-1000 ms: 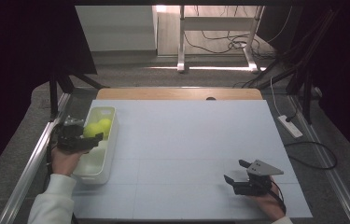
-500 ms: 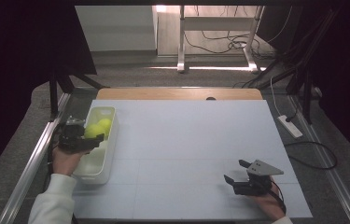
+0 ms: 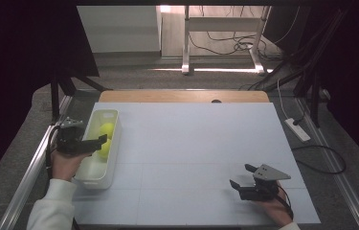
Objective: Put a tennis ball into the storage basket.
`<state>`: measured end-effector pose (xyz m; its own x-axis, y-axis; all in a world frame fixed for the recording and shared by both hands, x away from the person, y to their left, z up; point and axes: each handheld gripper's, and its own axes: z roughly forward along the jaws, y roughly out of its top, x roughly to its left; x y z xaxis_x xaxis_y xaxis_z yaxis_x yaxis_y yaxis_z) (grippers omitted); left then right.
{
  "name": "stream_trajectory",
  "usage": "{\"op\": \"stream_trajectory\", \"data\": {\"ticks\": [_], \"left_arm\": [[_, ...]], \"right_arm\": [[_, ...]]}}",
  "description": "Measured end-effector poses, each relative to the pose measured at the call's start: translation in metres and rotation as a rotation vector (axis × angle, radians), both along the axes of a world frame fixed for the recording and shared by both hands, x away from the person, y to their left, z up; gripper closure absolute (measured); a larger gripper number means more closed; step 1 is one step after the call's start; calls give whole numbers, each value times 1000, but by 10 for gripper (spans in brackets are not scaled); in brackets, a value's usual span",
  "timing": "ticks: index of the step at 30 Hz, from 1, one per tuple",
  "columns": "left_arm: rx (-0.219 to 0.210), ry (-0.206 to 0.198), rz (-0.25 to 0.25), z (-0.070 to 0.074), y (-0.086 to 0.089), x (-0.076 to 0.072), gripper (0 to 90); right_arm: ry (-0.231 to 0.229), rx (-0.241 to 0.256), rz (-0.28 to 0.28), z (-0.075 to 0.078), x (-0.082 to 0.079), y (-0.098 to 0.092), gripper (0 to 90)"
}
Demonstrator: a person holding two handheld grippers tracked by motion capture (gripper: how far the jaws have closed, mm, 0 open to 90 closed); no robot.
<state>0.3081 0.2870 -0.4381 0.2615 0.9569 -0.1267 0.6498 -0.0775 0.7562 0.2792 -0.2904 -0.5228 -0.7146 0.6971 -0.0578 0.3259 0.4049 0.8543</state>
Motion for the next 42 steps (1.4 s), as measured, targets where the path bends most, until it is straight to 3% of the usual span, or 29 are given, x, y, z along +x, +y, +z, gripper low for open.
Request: {"op": "stream_trajectory", "data": {"ticks": [7, 15, 21, 33, 42], "left_arm": [[-25, -42, -8, 4, -2, -4, 84], [-43, -87, -77, 10, -13, -6, 74], [-84, -122, -119, 9, -22, -10, 83], [-91, -210, -205, 19, -46, -21, 95], [-94, -231, -261, 14, -60, -33, 95]], "right_arm": [[-1, -3, -2, 0, 0, 0, 156], [1, 2, -5, -1, 2, 0, 156], [-2, -2, -4, -1, 3, 1, 157], [0, -3, -1, 0, 1, 0, 157], [2, 8, -8, 1, -2, -1, 157]]}}
